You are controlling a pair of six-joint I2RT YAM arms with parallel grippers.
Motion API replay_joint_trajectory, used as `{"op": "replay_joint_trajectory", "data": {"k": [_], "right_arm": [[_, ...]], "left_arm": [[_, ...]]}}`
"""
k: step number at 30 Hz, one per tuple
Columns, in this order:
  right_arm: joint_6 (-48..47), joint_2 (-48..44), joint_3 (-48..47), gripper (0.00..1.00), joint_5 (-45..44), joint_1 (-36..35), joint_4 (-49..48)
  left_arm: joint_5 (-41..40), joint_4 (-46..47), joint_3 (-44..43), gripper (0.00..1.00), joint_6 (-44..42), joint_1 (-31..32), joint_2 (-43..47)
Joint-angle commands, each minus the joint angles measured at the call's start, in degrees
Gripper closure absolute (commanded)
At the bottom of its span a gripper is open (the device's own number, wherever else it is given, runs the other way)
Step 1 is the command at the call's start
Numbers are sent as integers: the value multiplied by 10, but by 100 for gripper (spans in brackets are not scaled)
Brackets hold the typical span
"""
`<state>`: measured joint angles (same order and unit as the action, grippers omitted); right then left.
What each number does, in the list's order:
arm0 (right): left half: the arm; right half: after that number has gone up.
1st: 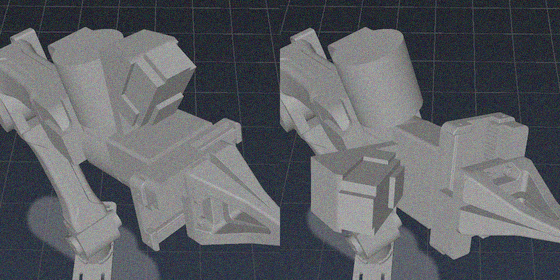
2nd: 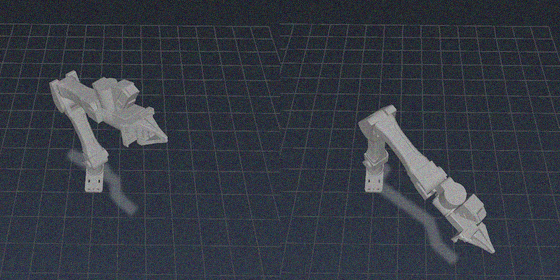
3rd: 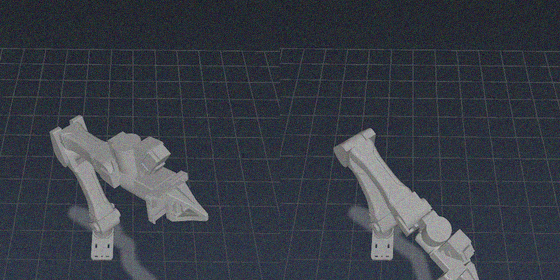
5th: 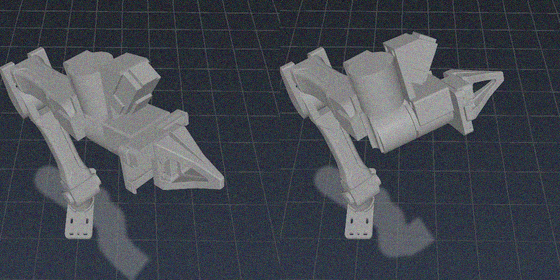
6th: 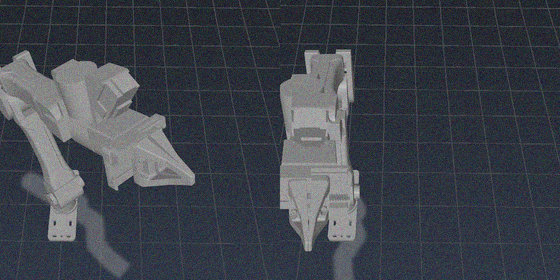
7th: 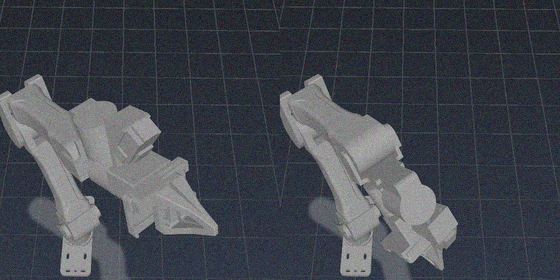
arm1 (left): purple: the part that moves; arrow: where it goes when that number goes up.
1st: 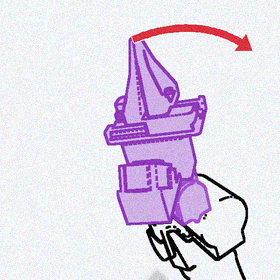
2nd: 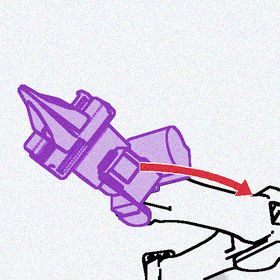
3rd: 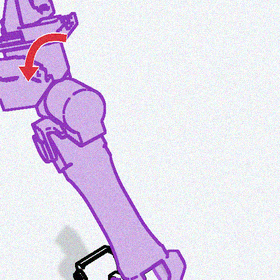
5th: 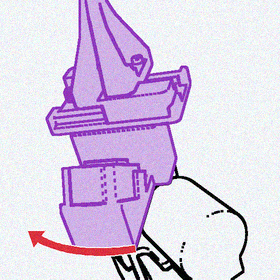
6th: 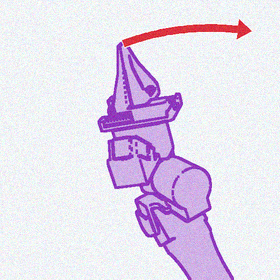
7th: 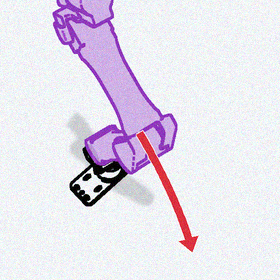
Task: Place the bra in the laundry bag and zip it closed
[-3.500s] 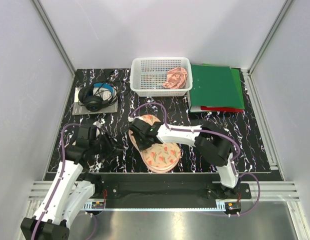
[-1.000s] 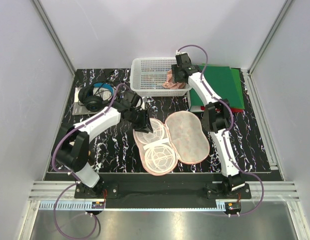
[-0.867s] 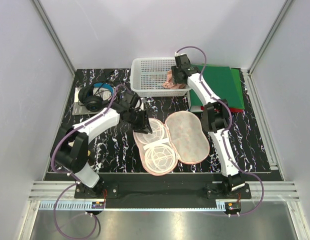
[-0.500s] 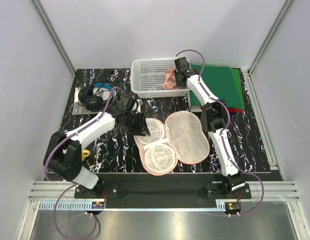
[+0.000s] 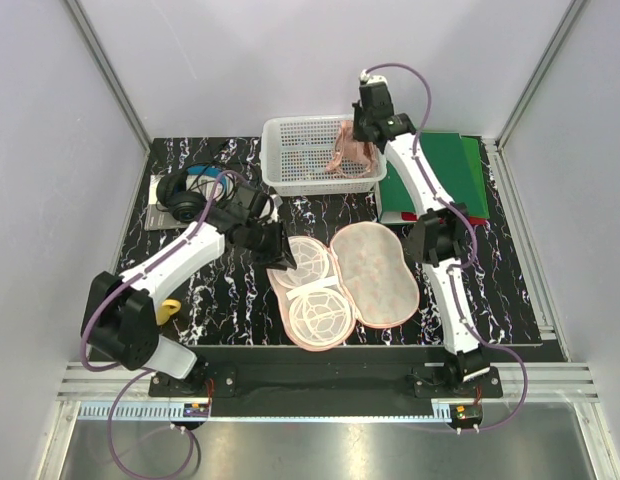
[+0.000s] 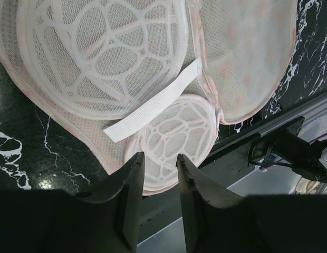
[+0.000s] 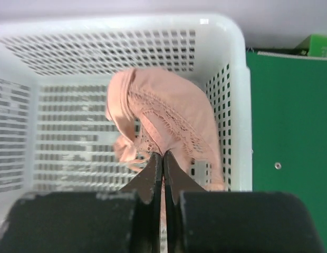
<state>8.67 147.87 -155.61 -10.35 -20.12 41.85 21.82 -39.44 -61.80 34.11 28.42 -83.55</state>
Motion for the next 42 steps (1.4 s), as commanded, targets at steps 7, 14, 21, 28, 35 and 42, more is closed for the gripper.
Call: {"op": "replay_joint_trajectory", "data": {"k": [7, 14, 21, 28, 35, 42], "right_arm": [[55, -268, 41, 100, 42, -77, 87], [113, -496, 407, 100, 209, -128, 62], [158, -616, 720, 57, 331, -157, -8], [137, -635, 824, 27, 334, -157, -5], [145, -649, 893, 32, 259, -156, -16], [188, -632, 942, 32, 164, -156, -130]], "left_arm": [[-22, -34, -65, 61, -19, -29, 57], [0, -30, -67, 52, -19, -64, 102], [22, -30, -29, 42, -19, -79, 139], [70, -31, -27, 42, -49, -52, 78], [56, -25, -61, 51, -83, 39, -31], [64, -16, -82, 48, -73, 38, -73]]}}
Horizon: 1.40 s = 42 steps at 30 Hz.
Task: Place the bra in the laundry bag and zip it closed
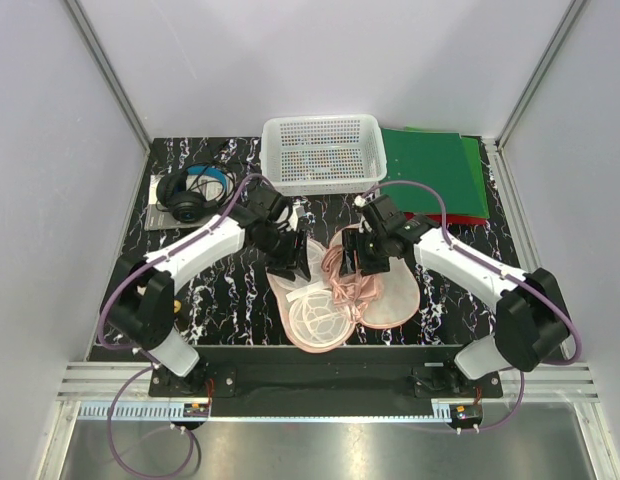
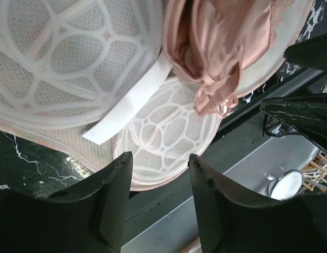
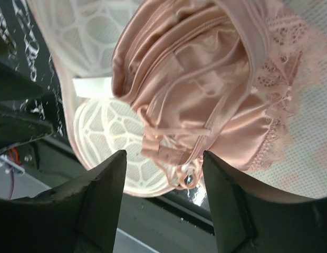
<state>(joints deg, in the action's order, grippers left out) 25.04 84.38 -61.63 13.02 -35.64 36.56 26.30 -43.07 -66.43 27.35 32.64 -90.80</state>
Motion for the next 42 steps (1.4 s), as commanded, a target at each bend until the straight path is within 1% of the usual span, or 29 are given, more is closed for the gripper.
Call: {"op": "replay_joint_trajectory", "data": {"k": [1, 2, 3, 5, 6, 7, 8, 10, 12, 13, 15, 17, 18, 22, 24, 28, 29, 31, 32, 33, 35, 38, 39, 41, 42], "right_arm": [[33, 6, 4, 32, -89, 0, -76], [35, 4, 6, 33, -109, 0, -76], [34, 2, 9, 36, -126, 0, -76], [31, -1, 12, 43, -127, 1, -76], [31, 3, 11, 52, -127, 1, -76], [33, 10, 12, 57, -142, 1, -77], [37, 12, 12, 59, -151, 4, -76], [41, 16, 16, 58, -146, 16, -80], [40, 18, 12, 53, -132, 24, -88], [39, 20, 11, 48, -131, 25, -88], [33, 31, 2, 47, -134, 36, -89], [31, 40, -2, 46, -132, 54, -90], [30, 52, -4, 45, -112, 60, -92], [7, 80, -10, 47, -97, 74, -101], [-15, 90, -14, 51, -98, 74, -104], [-50, 105, -27, 57, -89, 74, -112], [-53, 108, -31, 60, -76, 73, -114], [-67, 121, -43, 84, -63, 74, -115], [-70, 123, -46, 97, -56, 74, -112], [-75, 119, -57, 100, -55, 74, -102], [-77, 102, -72, 100, -56, 74, -65], [-85, 37, -75, 100, -37, 74, -44], [-92, 28, -76, 100, -26, 74, -39], [-102, 11, -82, 100, 16, 73, -25], [-105, 8, -83, 100, 30, 74, -22]], "left_arm": [[21, 25, -36, 47, -5, -4, -2], [23, 27, -36, 46, -5, -4, -2], [23, 29, -39, 46, -5, -4, -8], [29, 33, -48, 47, -3, -4, -19], [30, 33, -55, 48, 1, -4, -25], [32, 36, -69, 51, 5, -4, -39], [37, 39, -76, 56, 8, -4, -46], [35, 48, -92, 58, 19, -3, -65], [33, 56, -107, 58, 31, -4, -80], [36, 64, -111, 56, 44, -4, -88], [42, 75, -117, 50, 57, -3, -112], [38, 84, -118, 49, 72, -4, -139], [36, 85, -122, 49, 74, -5, -147], [23, 85, -135, 50, 75, -10, -180], [18, 85, -147, 50, 70, -14, -193], [42, 88, -170, 51, 71, -19, -219], [48, 89, -173, 51, 71, -19, -223], [60, 96, -179, 51, 75, -19, -231], [65, 98, -180, 53, 76, -18, -233], [68, 105, -180, 55, 78, -19, -235], [80, 110, -185, 58, 81, -19, -240], [98, 121, -186, 60, 80, -16, -250], [105, 125, -186, 66, 80, -15, -253], [115, 127, -185, 73, 79, -14, -257], [114, 129, -184, 78, 76, -14, -257]]}}
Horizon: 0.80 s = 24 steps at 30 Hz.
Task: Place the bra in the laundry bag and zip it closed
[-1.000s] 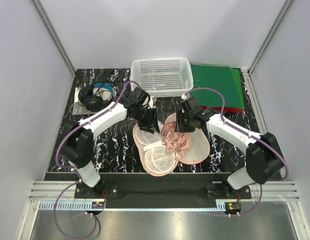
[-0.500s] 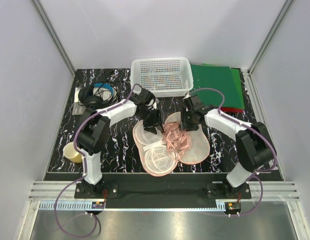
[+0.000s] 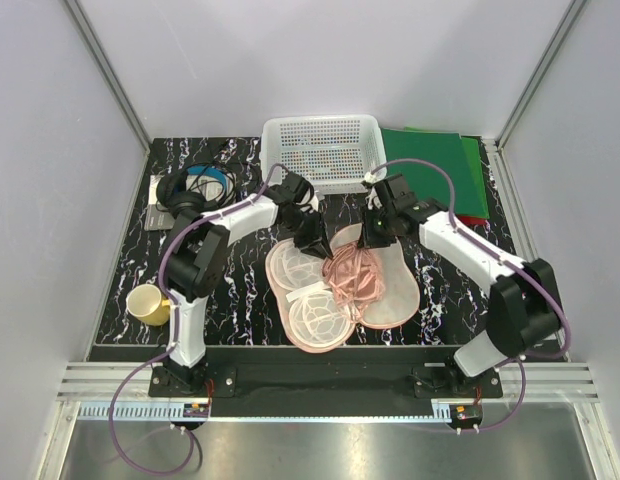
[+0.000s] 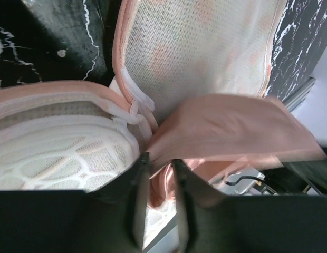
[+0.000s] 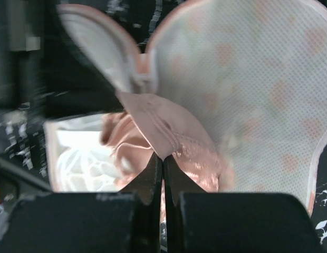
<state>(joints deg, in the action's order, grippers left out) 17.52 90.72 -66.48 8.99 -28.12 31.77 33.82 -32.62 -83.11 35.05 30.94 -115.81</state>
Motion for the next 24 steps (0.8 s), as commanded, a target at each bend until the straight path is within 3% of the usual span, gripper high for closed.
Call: {"op": "replay_joint_trajectory", "data": {"k": [1, 2, 3, 4, 9, 12, 13, 14, 17, 19, 21, 24], "right_arm": [[-35, -56, -36, 100, 98, -2, 30], [-37, -58, -39, 100, 103, -1, 35], [-39, -59, -41, 100, 106, -1, 36], [-39, -60, -44, 100, 110, -1, 43], [-67, -36, -94, 100, 123, -1, 89], [-107, -15, -132, 99, 83, -1, 127], [-116, -9, -141, 97, 31, 1, 136], [-115, 9, -156, 94, -4, 4, 138], [-78, 75, -209, 67, -119, 32, 146], [-62, 122, -268, 50, -105, 37, 223], [-33, 166, -346, 45, -70, 36, 281], [-5, 120, -308, 37, -33, 26, 287]], "left_arm": [[41, 26, -16, 81, -2, 4, -6], [41, 26, -16, 86, -3, 4, -3], [41, 26, -16, 98, -9, 4, -1], [42, 26, -15, 100, -12, 4, 3], [33, 26, 7, 100, -39, 5, 72], [35, 26, 31, 100, -35, 6, 129], [35, 26, 52, 100, -31, 5, 142], [33, 27, 65, 100, -26, 5, 159], [17, 55, 120, 100, 4, 5, 219], [13, 83, 149, 100, 38, 5, 250], [17, 118, 172, 100, 65, 5, 255], [19, 137, 182, 100, 78, 5, 251]]}}
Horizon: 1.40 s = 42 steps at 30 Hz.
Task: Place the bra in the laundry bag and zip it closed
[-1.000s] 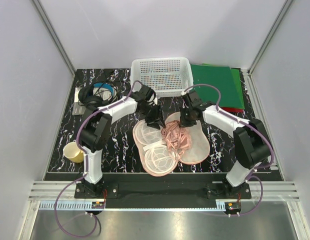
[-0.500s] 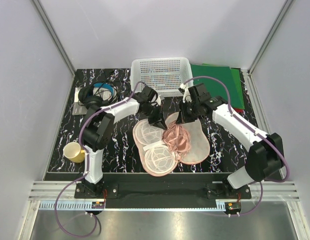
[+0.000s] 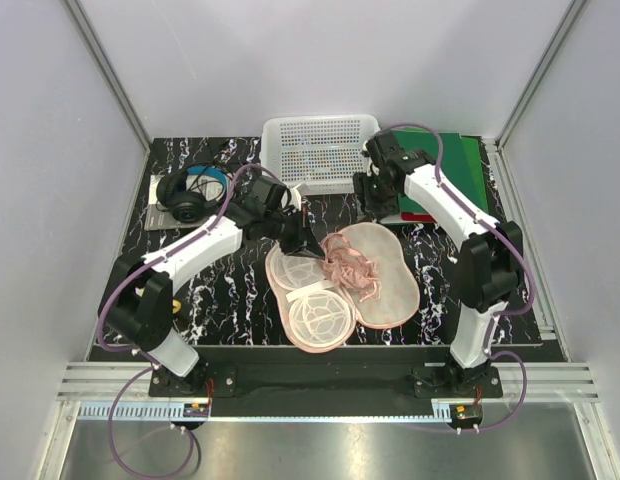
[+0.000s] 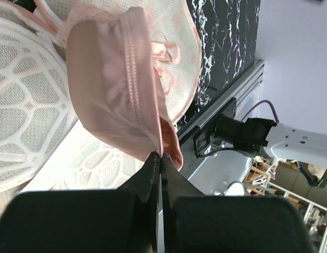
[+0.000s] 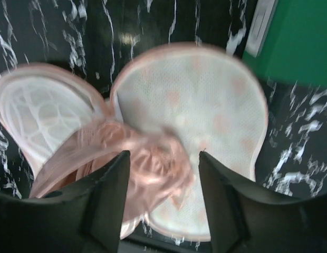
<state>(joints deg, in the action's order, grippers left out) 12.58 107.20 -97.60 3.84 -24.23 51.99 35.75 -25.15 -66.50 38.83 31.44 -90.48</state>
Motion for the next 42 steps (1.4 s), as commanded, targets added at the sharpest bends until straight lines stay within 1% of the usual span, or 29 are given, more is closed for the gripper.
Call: {"op": "replay_joint_trajectory", "data": {"k": [1, 2, 3, 4, 6, 7, 9, 10, 14, 18, 19, 23, 25, 27, 29, 30, 31, 32, 34, 35, 37, 38, 39, 40, 41, 42], "right_arm": [[48, -65, 21, 34, 44, -16, 66], [69, -100, 56, 30, 63, -17, 54], [83, -115, 73, 29, 78, -17, 26], [98, -128, 108, 29, 130, -17, 10], [147, -153, 144, 28, 179, -18, -25], [164, -157, 178, 28, 198, -20, -53], [187, -166, 206, 28, 181, -30, -83], [187, -161, 215, 28, 180, -34, -88], [125, -127, 204, 27, 148, -63, -114], [42, -71, 174, 27, 64, -63, -109], [13, -62, 168, 27, 55, -63, -108], [-34, -34, 149, 28, 37, -63, -96], [-47, -29, 150, 32, 54, -64, -98], [-49, -28, 154, 36, 95, -64, -104], [-41, -32, 165, 41, 128, -64, -128], [-37, -36, 173, 46, 133, -64, -136], [-31, -36, 175, 62, 136, -65, -140], [-30, -36, 176, 75, 143, -65, -143], [-32, -44, 178, 81, 153, -67, -139], [-31, -53, 186, 87, 153, -73, -127], [-31, -102, 199, 90, 145, -88, -107], [-29, -125, 210, 94, 138, -113, -87], [-13, -172, 237, 96, 145, -124, -80], [2, -196, 257, 96, 164, -135, -74], [17, -220, 300, 96, 202, -143, -72], [52, -265, 324, 94, 217, -170, -73]], "left_arm": [[1, 66, 18, 100, 43, 0, -4], [1, 72, 20, 100, 45, 0, -3], [-4, 73, 22, 100, 46, 0, -1], [-8, 73, 26, 100, 45, -1, 2], [-25, 72, 30, 100, 44, -1, 13], [-34, 63, 35, 100, 43, -1, 15], [-66, 47, 37, 100, 42, -1, 23], [-81, 21, 40, 100, 42, -2, 24], [-96, -8, 68, 100, 70, -5, 19], [-91, -17, 98, 100, 85, -9, 13], [-93, -18, 101, 100, 86, -10, 14], [-103, -21, 113, 100, 85, -19, 26], [-103, -23, 114, 100, 85, -25, 25], [-101, -23, 112, 100, 84, -27, 22], [-98, -22, 109, 100, 82, -29, 17], [-96, -23, 106, 100, 82, -29, 16], [-97, -23, 105, 100, 81, -29, 15], [-103, -24, 101, 100, 79, -30, 13], [-110, -28, 100, 100, 78, -32, 11], [-112, -27, 97, 100, 78, -33, 7], [-118, -28, 95, 100, 77, -39, -3], [-122, -28, 91, 100, 76, -41, -7], [-124, -28, 89, 100, 74, -45, -12], [-125, -27, 88, 100, 71, -48, -22], [-126, -27, 85, 100, 71, -51, -25], [-129, -27, 84, 100, 69, -55, -29]]}}
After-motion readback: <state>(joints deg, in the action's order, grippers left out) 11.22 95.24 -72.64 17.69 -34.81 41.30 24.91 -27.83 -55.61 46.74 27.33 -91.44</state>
